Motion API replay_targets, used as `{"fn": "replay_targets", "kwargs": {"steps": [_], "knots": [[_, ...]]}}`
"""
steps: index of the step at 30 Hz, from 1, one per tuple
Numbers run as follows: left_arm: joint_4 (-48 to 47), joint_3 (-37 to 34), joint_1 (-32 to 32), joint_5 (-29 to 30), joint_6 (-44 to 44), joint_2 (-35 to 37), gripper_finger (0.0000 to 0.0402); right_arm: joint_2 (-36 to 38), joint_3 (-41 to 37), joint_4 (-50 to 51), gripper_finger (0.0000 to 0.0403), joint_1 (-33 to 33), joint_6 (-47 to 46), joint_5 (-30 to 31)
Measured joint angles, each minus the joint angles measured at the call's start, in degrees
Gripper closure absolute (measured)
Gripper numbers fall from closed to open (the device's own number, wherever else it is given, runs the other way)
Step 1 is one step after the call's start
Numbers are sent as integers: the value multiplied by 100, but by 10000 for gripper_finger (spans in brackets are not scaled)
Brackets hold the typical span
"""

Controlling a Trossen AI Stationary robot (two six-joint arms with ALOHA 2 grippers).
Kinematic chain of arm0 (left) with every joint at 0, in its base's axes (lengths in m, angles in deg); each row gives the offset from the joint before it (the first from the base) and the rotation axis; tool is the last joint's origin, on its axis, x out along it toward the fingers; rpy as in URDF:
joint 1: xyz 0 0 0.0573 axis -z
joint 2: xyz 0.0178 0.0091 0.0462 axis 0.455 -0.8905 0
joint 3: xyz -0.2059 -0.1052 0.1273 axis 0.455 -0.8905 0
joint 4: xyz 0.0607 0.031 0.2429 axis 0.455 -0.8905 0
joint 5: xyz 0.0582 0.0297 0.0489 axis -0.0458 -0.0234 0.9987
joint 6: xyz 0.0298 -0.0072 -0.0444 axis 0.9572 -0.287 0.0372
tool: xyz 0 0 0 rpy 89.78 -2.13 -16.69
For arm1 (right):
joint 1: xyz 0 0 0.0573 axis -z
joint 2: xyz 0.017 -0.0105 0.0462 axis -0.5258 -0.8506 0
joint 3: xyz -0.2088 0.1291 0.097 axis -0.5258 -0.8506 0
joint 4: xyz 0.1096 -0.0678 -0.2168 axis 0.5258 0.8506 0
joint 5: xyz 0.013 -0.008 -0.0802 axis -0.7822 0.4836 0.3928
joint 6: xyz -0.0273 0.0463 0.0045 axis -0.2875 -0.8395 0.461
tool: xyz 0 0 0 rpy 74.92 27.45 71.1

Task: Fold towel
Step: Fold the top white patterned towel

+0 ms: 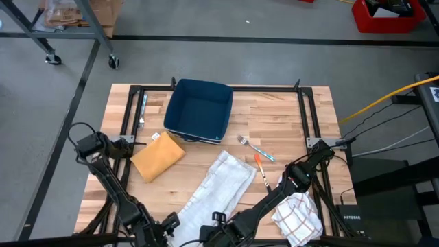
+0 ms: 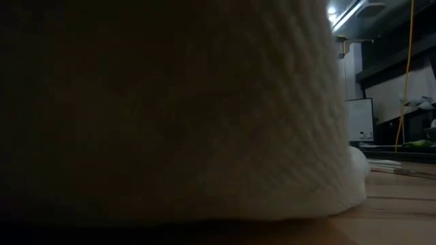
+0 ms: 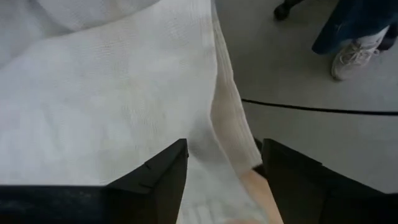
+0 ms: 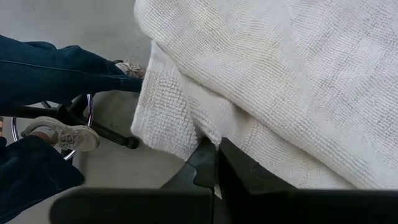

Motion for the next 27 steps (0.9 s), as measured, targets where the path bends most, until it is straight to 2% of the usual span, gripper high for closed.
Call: {"fn": "replay_targets", "kwargs": {"steps": [9, 20, 23, 27], "knots": [[655, 0, 4, 4, -402, -441, 187, 2, -2, 0, 391, 0, 39, 0], [682, 13, -13, 217, -453, -869, 185, 2, -2, -7, 391, 0, 42, 4], [678, 13, -9, 407, -596, -875, 200, 2, -2, -7, 391, 0, 44, 7], [663, 13, -9, 461, -640, -875, 248, 2, -2, -7, 391, 0, 46, 7]]}}
